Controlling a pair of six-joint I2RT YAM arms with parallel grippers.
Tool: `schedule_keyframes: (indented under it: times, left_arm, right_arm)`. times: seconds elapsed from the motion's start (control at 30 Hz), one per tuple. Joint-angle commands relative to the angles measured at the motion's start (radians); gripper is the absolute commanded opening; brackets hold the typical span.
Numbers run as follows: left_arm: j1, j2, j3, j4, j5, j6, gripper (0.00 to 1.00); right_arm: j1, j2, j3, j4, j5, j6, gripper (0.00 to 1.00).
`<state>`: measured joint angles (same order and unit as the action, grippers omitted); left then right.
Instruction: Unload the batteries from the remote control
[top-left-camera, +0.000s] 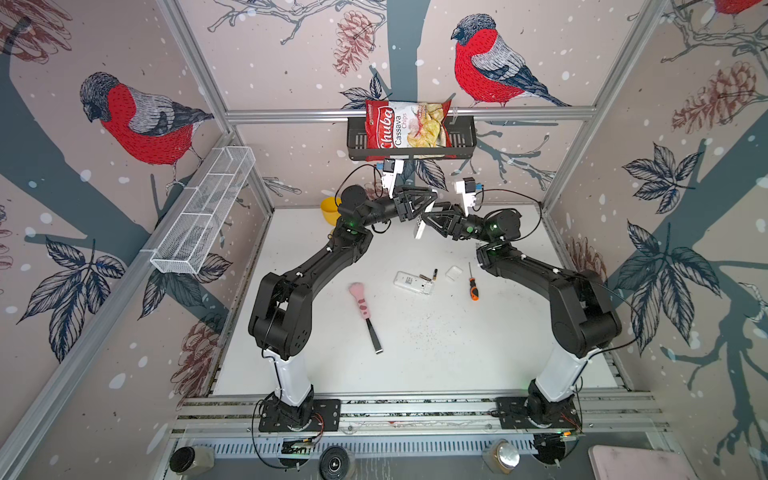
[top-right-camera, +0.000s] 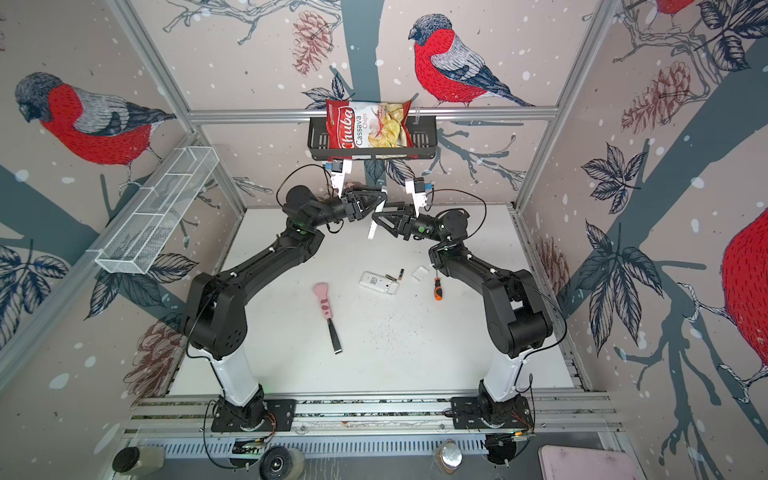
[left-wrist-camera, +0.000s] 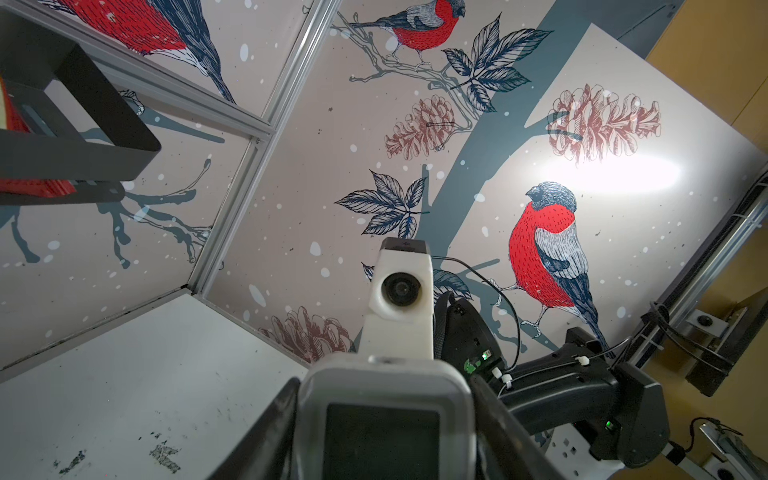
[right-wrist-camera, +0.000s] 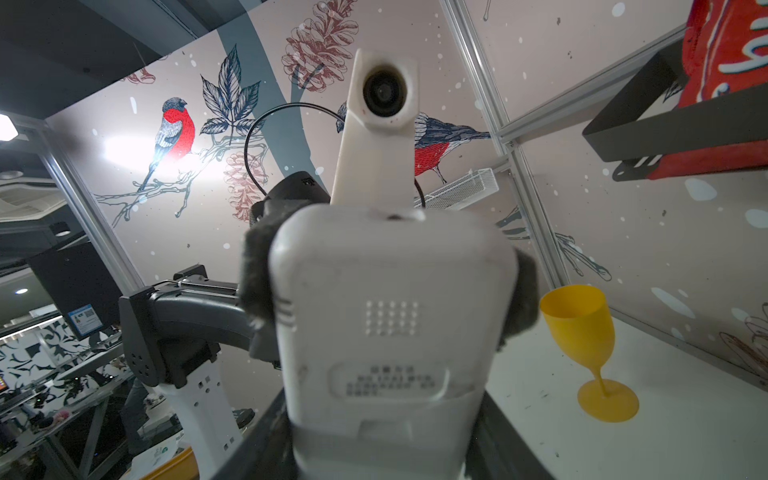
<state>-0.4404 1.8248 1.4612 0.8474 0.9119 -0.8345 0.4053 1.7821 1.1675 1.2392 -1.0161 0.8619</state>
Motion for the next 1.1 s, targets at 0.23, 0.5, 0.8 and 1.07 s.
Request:
schedule_keyframes:
  times: [0.23,0.5,0.8,1.07]
  left_arm:
    - [0.046,-0.202,-0.173,-0.103,-0.244,0.163,0.98]
    - [0.048,-0.531,-0.518,-0.222,-0.62,0.246,0.96]
    - [0.024,-0.852,-0.826,-0.431,-0.812,0.259,0.96]
    - [0.021,-1.142,-0.941,-0.687,-0.882,0.294,0.96]
  right_arm:
    - [0.011,-0.09,0.078,-0.655,0.057,-0.464,0.21]
    - [0.068,-0.132,0.107,-1.191,0.231,-0.861,0.21]
    - [0.266,-0.033,0.195,-1.558,0.503,-1.077,0.21]
    - [0.42,0.077,0.226,-1.675,0.69,-1.093,0.21]
